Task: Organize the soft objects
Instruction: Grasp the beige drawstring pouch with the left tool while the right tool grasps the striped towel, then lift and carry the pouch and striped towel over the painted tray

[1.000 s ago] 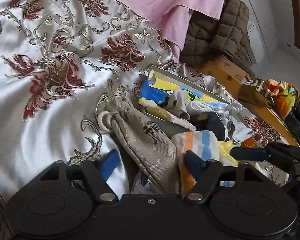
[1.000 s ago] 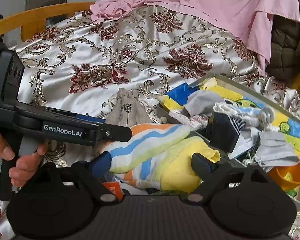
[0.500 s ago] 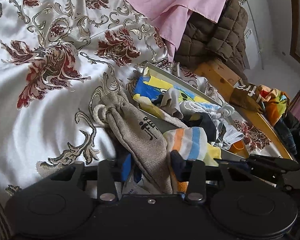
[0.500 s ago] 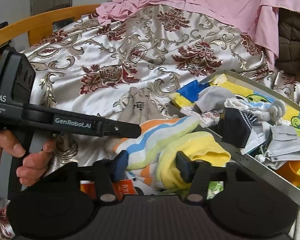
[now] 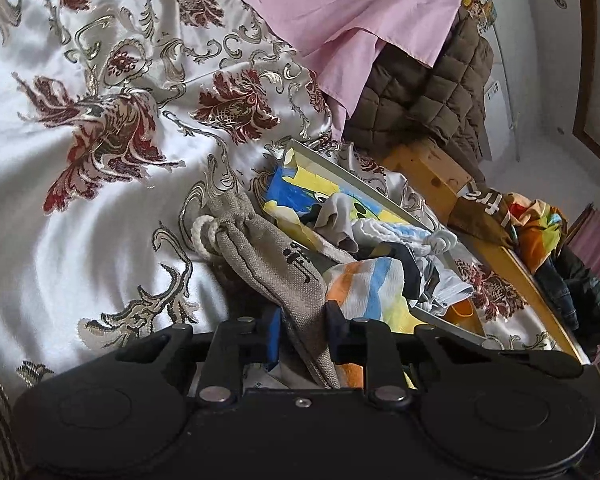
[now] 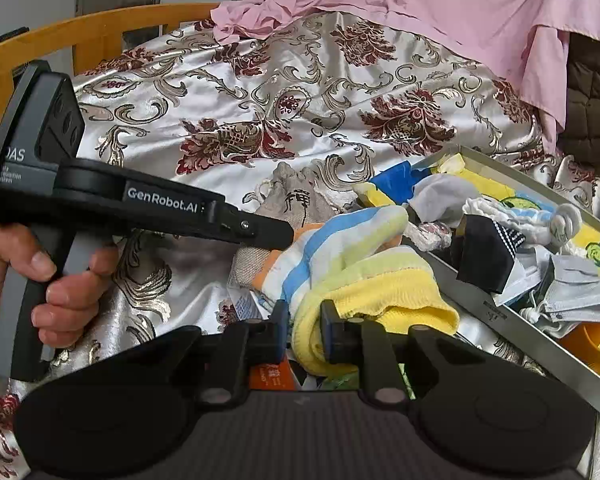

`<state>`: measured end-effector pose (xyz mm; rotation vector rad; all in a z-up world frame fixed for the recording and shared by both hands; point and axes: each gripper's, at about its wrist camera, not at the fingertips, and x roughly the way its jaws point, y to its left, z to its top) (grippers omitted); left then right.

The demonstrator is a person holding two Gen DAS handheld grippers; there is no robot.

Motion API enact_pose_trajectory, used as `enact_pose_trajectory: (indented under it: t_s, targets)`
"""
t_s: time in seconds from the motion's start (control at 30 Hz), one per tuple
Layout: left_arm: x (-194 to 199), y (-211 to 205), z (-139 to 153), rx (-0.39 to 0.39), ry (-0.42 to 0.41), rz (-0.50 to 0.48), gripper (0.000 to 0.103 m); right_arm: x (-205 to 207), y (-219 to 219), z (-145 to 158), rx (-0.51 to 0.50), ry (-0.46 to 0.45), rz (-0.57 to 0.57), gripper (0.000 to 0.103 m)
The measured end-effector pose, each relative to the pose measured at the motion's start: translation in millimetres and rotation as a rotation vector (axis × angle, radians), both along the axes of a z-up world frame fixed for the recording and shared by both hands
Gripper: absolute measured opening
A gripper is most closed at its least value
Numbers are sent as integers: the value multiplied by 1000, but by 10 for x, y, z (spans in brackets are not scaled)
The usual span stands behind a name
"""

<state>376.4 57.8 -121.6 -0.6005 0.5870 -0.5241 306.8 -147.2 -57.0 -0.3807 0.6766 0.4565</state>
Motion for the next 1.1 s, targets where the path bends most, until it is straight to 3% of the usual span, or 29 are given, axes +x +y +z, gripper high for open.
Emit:
enact_pose_trajectory:
  t_s: [0.2, 0.5, 0.6, 0.77, 0.9, 1.0, 1.03, 1.1]
  targets:
    - [-32, 21, 9, -20, -21, -9, 20, -121, 71, -24, -90, -82, -3, 8]
    - [-89, 3, 40, 5, -56, -9, 15, -192, 32, 1, -140, -120, -24, 7]
    - [-97, -10, 48, 16, -62, -12, 15, -174, 40, 1, -136, -102, -17, 11]
    - [-99, -16, 48, 22, -64, -14, 15, -174, 74, -37, -160, -93, 2, 30]
    - [-100, -17, 50, 25, -67, -14, 15, -189, 122, -82, -205, -110, 13, 33]
    - [-110, -24, 68, 35, -74, -12, 15, -174, 161, -120, -237, -118, 9, 30]
    - [-114, -29, 79, 40, -79, -10, 15, -168, 169, -129, -247, -122, 3, 19]
    - [-127, -39, 102, 50, -85, -6, 14, -175, 172, -132, -256, -133, -5, 14]
